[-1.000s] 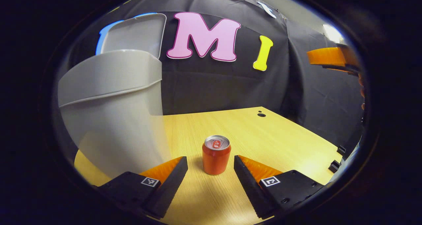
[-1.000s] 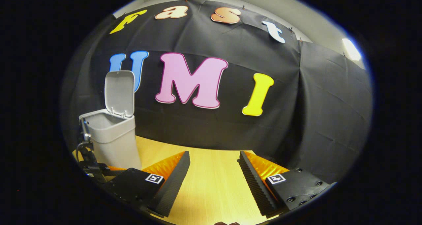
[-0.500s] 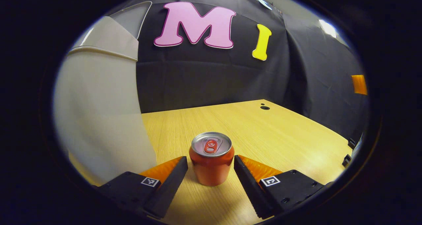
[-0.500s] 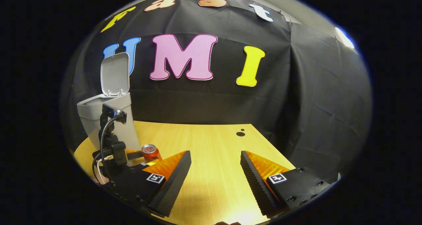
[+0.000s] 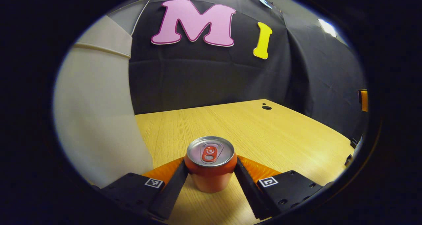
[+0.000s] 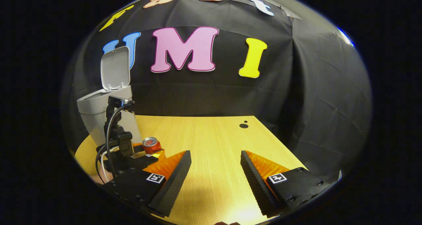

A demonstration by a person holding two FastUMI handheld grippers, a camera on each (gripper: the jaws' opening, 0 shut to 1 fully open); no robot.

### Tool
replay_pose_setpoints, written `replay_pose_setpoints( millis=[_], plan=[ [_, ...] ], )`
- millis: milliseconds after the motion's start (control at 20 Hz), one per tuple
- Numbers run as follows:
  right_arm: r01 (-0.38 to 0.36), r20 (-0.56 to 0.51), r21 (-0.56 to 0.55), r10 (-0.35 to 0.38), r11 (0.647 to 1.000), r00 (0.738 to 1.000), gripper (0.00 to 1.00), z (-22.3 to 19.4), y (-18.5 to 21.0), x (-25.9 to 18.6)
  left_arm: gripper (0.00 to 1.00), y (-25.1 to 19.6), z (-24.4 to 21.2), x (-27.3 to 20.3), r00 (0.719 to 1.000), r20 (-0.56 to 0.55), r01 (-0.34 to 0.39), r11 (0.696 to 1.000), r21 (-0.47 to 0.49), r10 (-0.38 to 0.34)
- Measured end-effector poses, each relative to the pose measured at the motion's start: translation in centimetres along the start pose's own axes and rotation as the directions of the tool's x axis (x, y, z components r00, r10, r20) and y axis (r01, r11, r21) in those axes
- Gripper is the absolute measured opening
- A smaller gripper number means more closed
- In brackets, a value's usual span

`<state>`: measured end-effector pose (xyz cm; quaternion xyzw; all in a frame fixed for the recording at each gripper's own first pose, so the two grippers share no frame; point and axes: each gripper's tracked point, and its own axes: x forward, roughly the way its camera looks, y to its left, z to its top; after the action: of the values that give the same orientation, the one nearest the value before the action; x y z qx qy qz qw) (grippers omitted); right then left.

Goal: Press the lid of the desktop garbage bin to open it, pick up the crumpled paper on the desktop and throw it into the bin, then pick up the pop can on the desktop and drop it into the bin, and finally close the garbage bin lid.

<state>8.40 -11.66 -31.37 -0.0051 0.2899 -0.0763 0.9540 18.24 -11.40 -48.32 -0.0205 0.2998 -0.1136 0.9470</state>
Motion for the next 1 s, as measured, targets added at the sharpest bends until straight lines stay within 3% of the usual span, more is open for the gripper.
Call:
replay_pose_setpoints(
  millis=[350,500,750,850,1000],
  plan=[
    [0.001,0.037,0.012,-0.001,1.000,0.999,0.98,3.4,0.6,-1.3,0.89,-2.1,7.9,-3.7,0.992,0.105,0.060,0.997,0.046,-0.064],
    [-0.012,0.079,0.016,0.011,1.000,0.997,0.97,7.2,1.2,-2.1,0.88,-3.0,13.9,-6.9,0.977,0.193,0.079,0.993,0.082,-0.094],
    [-0.026,0.170,0.006,0.025,1.000,0.985,0.97,12.4,2.1,-5.1,0.87,-3.4,22.2,-12.4,0.946,0.293,0.128,0.990,0.062,-0.141],
    [-0.038,0.196,0.009,0.035,0.999,0.980,0.98,13.5,2.7,-6.6,0.87,-1.8,25.5,-14.9,0.934,0.333,0.116,0.991,0.061,-0.130],
    [-0.058,0.207,-0.006,0.058,0.998,0.977,0.97,14.1,3.4,-8.5,0.87,2.5,28.9,-17.7,0.920,0.390,0.035,0.998,0.051,-0.052]
  ],
)
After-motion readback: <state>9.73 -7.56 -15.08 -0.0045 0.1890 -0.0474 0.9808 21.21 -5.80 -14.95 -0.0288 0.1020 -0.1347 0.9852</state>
